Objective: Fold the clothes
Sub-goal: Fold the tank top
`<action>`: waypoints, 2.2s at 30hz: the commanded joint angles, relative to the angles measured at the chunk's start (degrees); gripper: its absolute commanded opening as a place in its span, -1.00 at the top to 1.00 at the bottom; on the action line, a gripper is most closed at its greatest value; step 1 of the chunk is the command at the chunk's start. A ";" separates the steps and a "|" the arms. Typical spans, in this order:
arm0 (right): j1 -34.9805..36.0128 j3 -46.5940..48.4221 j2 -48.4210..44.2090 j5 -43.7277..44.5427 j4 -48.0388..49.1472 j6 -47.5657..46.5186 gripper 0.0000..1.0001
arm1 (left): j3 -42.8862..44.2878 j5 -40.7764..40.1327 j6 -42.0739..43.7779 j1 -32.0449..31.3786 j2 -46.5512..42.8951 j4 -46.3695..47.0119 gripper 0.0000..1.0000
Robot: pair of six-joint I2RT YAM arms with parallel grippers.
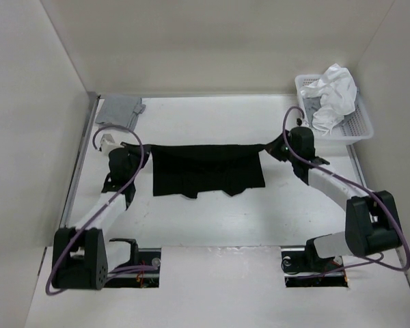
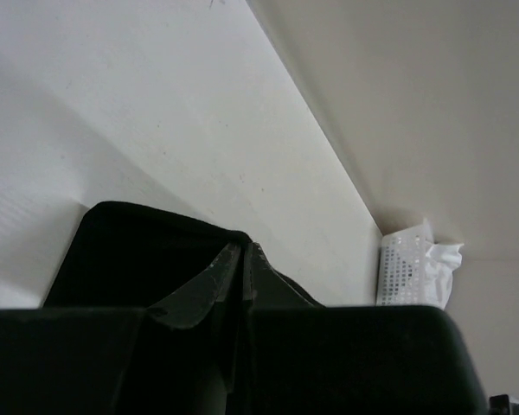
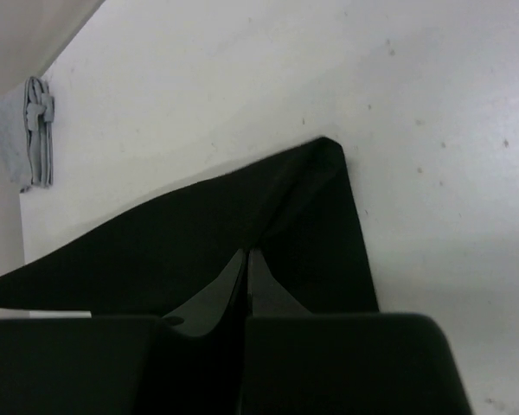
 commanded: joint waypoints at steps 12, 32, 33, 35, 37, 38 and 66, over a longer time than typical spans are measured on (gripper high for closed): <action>0.93 -24.96 -19.57 4.23 6.64 6.06 1.00 | -16.25 4.72 3.01 0.57 -36.26 -20.29 1.00; 2.25 -25.42 -17.04 4.84 1.98 5.54 0.06 | -19.86 -1.16 3.80 1.45 -44.19 -35.62 0.52; 2.69 -24.19 -15.20 5.19 2.42 4.92 0.03 | -19.25 -1.86 4.06 0.92 -44.10 -34.65 0.52; 2.78 -22.17 -10.99 4.41 3.91 4.30 0.01 | -18.37 -2.75 4.07 -0.57 -42.97 -31.85 0.52; 2.87 -20.67 -7.11 3.53 6.01 4.39 0.01 | -17.75 -2.57 3.89 -3.46 -39.55 -27.55 0.53; 2.87 -20.05 -5.53 2.83 6.81 4.74 0.02 | -17.49 -2.92 3.72 -5.74 -37.18 -25.52 0.53; 1.89 -16.90 -27.91 11.25 -4.32 2.30 1.00 | -7.38 -11.27 5.74 -37.93 -1.65 8.33 0.52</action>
